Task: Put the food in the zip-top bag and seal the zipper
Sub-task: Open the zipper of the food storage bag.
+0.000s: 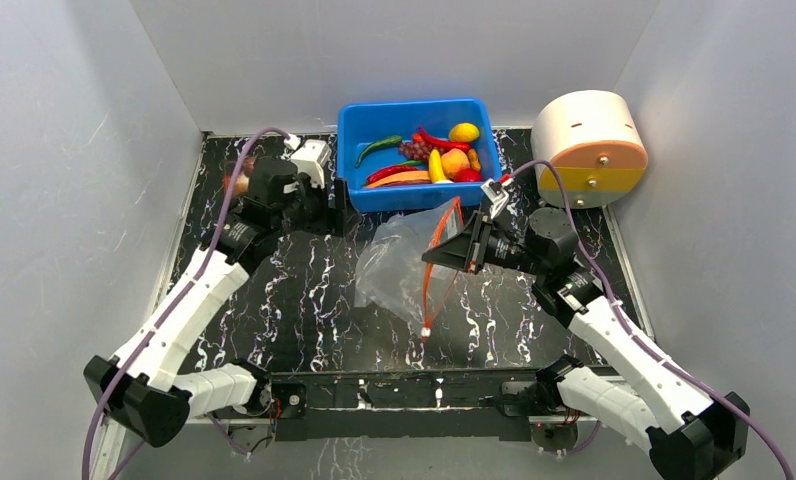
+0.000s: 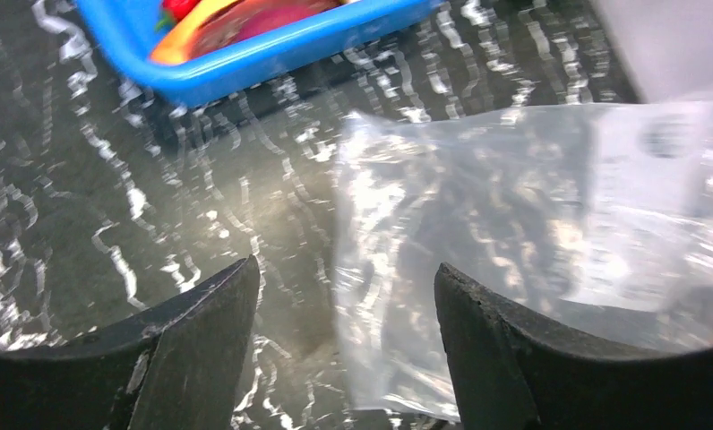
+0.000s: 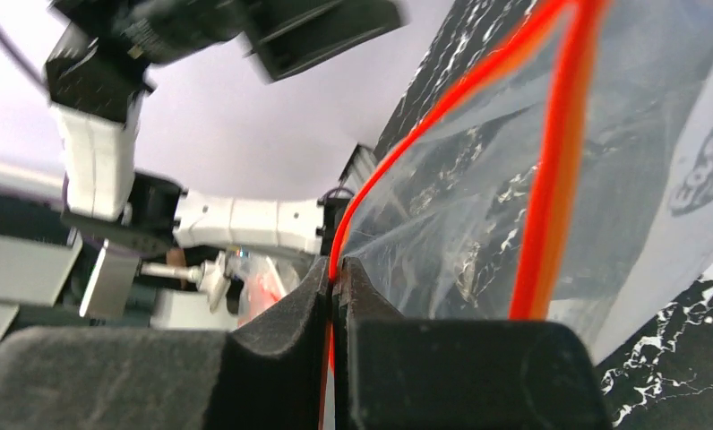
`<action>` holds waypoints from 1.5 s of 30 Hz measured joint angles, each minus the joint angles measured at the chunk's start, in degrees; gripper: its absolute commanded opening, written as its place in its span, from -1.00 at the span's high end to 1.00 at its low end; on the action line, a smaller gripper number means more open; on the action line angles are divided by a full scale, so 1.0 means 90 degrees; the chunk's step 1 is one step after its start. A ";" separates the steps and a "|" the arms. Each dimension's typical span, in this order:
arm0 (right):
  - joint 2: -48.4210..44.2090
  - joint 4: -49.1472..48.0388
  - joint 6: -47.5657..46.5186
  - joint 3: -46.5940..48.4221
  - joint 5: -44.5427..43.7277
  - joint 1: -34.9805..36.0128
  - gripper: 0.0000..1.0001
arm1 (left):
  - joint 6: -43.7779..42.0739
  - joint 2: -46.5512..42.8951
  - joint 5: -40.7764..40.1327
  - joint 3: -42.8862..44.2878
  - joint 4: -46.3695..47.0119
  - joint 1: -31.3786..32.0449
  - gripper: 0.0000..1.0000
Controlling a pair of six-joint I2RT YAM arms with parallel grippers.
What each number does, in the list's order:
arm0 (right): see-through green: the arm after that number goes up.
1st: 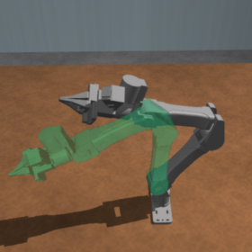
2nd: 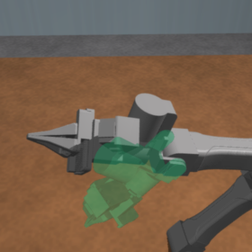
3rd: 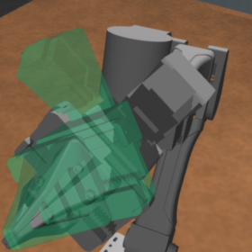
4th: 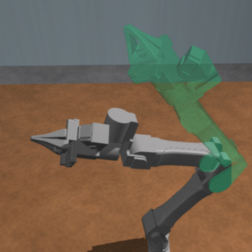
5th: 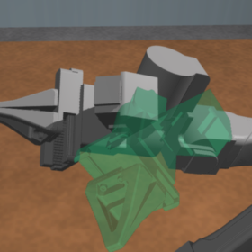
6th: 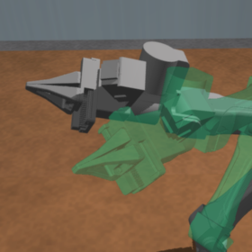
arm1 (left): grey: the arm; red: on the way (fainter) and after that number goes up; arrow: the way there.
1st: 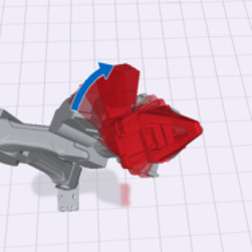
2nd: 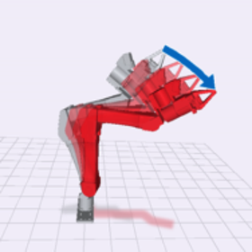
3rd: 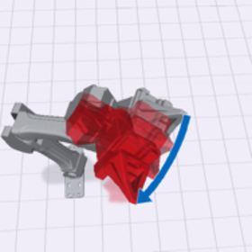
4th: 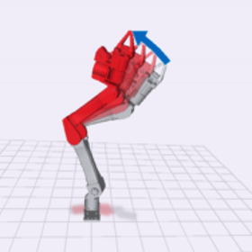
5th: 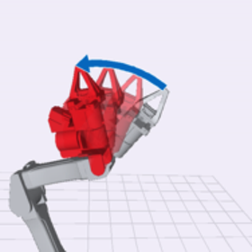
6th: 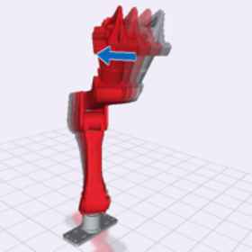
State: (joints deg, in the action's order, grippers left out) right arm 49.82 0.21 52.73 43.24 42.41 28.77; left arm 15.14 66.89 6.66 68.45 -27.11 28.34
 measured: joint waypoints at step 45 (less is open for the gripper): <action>0.0981 -0.0260 0.1705 -0.0044 -0.2941 0.0347 1.00 | 0.0512 0.1083 0.0058 -0.0039 0.1411 0.2285 0.40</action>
State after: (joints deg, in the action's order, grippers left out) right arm 58.65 -2.13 68.07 42.85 15.94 31.90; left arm 19.75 76.64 7.18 68.10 -14.41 48.90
